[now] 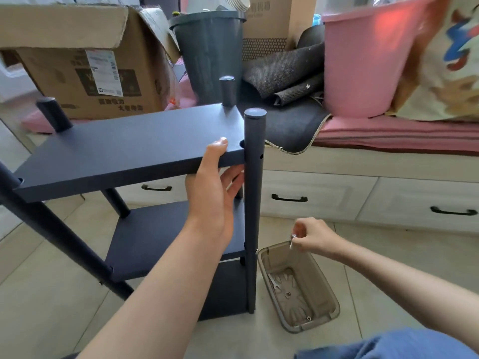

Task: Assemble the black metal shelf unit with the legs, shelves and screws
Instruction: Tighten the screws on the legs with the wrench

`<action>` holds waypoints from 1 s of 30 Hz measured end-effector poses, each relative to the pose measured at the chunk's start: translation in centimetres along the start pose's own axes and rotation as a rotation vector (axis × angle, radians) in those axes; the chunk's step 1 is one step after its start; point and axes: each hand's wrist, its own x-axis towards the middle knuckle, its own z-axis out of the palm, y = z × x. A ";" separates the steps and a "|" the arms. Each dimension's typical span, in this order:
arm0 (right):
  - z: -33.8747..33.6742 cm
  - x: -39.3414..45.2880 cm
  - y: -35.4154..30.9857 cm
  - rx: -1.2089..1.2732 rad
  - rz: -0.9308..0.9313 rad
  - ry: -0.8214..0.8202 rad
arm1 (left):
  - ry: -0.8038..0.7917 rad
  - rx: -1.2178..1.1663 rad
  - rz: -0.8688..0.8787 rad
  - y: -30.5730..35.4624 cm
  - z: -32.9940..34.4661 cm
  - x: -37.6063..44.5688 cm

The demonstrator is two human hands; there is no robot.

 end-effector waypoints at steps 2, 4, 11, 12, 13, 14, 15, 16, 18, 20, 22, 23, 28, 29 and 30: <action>-3.1 -1.4 -3.5 0.082 -0.068 0.024 | 0.018 -0.007 0.016 -0.2 0.4 -0.1; -5.8 -3.1 -7.0 0.196 -0.172 0.096 | 0.038 -0.010 0.046 -0.3 0.5 -0.2; -10.7 -8.2 -15.0 0.738 -0.347 0.547 | 0.115 0.026 0.049 0.3 0.9 -0.1; -10.7 -8.8 -15.8 0.805 -0.358 0.569 | 0.127 0.031 0.042 0.4 0.9 -0.2; -10.6 -9.4 -16.4 0.859 -0.365 0.579 | 0.138 0.038 0.033 0.4 1.0 -0.3; -10.3 -9.9 -16.9 0.899 -0.371 0.584 | 0.146 0.042 0.021 0.5 1.0 -0.4; -9.9 -10.4 -17.3 0.929 -0.378 0.586 | 0.149 0.044 0.006 0.7 1.1 -0.5; -9.5 -10.7 -17.5 0.946 -0.379 0.589 | 0.150 0.045 -0.012 0.8 1.1 -0.5; -8.8 -11.2 -17.7 0.940 -0.382 0.591 | 0.143 0.051 -0.050 1.0 1.0 -0.6; -8.4 -11.4 -17.8 0.915 -0.397 0.579 | 0.130 0.059 -0.072 1.2 1.0 -0.8; -8.1 -11.4 -17.8 0.890 -0.409 0.561 | 0.100 0.076 -0.082 1.4 1.0 -1.1; -8.0 -11.3 -17.8 0.868 -0.413 0.552 | 0.076 0.088 -0.088 1.5 0.9 -1.2; -8.0 -11.5 -17.2 0.797 -0.434 0.499 | -0.047 0.155 -0.145 2.2 -0.3 -2.3; -8.0 -11.6 -17.1 0.782 -0.446 0.482 | -0.077 0.170 -0.157 2.3 -0.7 -2.5; -8.0 -11.8 -17.1 0.761 -0.462 0.468 | -0.102 0.180 -0.175 2.6 -1.0 -2.6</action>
